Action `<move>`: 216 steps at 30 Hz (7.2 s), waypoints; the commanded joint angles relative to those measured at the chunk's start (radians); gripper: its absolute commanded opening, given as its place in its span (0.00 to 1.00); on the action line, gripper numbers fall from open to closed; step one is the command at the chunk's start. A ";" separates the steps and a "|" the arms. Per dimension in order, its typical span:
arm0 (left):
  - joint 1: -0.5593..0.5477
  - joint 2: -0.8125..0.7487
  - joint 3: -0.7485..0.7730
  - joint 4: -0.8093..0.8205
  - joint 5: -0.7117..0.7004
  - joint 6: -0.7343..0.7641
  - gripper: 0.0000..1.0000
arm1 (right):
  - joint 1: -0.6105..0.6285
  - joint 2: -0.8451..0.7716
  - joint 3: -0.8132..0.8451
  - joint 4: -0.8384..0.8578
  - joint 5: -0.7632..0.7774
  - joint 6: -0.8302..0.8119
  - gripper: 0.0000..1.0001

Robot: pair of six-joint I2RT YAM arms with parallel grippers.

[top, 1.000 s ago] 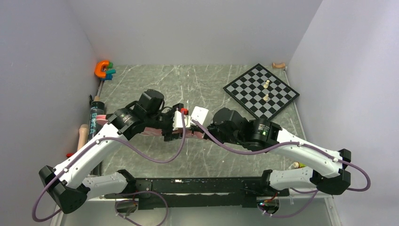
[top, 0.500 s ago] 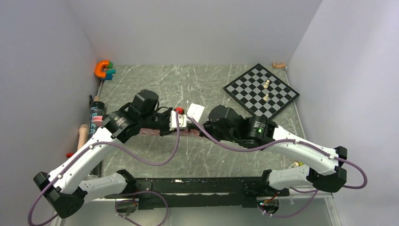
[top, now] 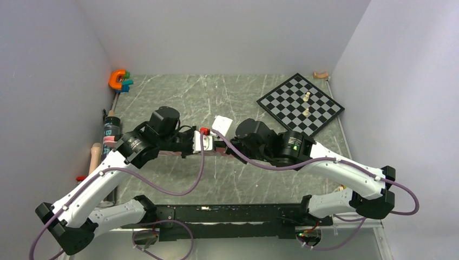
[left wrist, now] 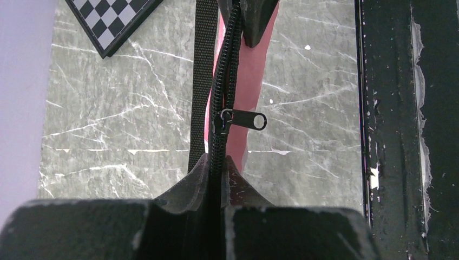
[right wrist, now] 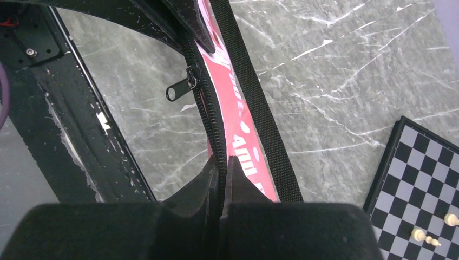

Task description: Pack up the badminton gear

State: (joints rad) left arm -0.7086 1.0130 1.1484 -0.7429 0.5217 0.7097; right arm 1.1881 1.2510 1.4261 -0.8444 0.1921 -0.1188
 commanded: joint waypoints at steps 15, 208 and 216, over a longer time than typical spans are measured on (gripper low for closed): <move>0.073 0.056 0.117 -0.048 0.297 -0.048 0.00 | 0.006 -0.340 0.068 0.239 0.223 0.392 0.16; 0.123 0.542 0.576 -0.269 0.154 -0.368 0.16 | -0.771 -0.270 -0.204 0.298 -0.416 0.804 1.00; 0.128 0.528 0.522 -0.245 0.193 -0.295 0.16 | -0.770 -0.251 -0.391 0.533 -0.639 0.880 0.92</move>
State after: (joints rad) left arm -0.5858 1.6054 1.6646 -1.0512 0.6392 0.3798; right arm 0.4206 1.0039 1.1030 -0.5480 -0.2443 0.6968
